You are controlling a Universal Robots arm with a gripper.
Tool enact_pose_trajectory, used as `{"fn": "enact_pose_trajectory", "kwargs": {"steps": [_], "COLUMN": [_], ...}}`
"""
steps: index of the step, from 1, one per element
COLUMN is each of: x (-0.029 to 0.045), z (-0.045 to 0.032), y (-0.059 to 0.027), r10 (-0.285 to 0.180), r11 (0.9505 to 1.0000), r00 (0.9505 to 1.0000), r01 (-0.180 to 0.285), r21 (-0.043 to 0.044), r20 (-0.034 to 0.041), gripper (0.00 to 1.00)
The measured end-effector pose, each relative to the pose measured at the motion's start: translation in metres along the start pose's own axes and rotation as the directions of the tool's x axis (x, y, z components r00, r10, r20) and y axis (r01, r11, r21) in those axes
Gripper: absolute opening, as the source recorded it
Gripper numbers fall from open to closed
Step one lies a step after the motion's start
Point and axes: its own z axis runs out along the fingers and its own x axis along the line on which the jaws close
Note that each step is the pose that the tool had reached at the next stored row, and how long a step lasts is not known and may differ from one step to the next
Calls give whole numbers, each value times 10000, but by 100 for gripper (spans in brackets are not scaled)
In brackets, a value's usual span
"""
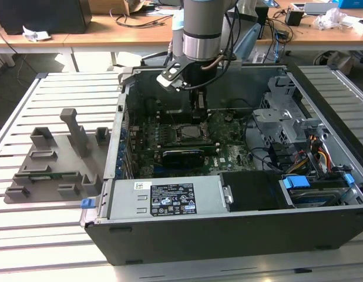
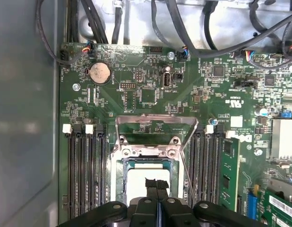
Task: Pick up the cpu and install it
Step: 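Place the cpu into insertion slot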
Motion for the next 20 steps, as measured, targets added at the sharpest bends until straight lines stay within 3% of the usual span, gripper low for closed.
{"fn": "enact_pose_trajectory", "kwargs": {"steps": [8,20], "x": [-11,-19], "z": [-148,-252], "y": [-3,-4], "r10": [0,0], "r11": [10000,10000], "r00": [10000,10000], "r01": [0,0], "r21": [0,1], "r20": [-1,-1], "gripper": [11,11]}}
